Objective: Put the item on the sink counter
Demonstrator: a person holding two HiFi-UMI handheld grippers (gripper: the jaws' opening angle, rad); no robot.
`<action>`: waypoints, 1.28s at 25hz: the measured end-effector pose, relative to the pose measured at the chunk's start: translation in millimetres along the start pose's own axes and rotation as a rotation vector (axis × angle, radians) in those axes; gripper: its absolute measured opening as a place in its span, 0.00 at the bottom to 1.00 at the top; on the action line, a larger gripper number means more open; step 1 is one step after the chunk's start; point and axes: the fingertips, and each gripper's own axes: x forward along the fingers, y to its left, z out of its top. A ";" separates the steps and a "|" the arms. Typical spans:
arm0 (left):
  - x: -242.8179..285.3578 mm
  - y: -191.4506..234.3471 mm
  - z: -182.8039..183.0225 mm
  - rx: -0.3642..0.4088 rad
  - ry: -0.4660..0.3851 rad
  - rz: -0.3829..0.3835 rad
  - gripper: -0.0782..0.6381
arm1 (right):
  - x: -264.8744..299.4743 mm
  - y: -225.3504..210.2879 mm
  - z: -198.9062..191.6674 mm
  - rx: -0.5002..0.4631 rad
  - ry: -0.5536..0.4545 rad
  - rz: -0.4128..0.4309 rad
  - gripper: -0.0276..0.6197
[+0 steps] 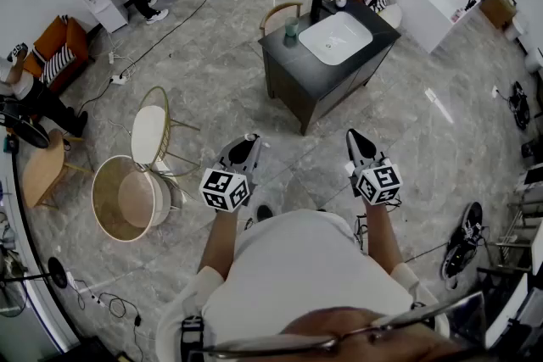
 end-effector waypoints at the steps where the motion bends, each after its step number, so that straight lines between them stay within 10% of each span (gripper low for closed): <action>1: 0.8 1.5 -0.3 -0.002 0.001 -0.001 0.15 | 1.5 0.0 -0.8 0.001 0.000 -0.001 0.05; 32: -7.6 48.4 -2.1 0.020 0.052 -0.153 0.15 | 12.4 50.6 -3.8 0.069 -0.049 -0.145 0.05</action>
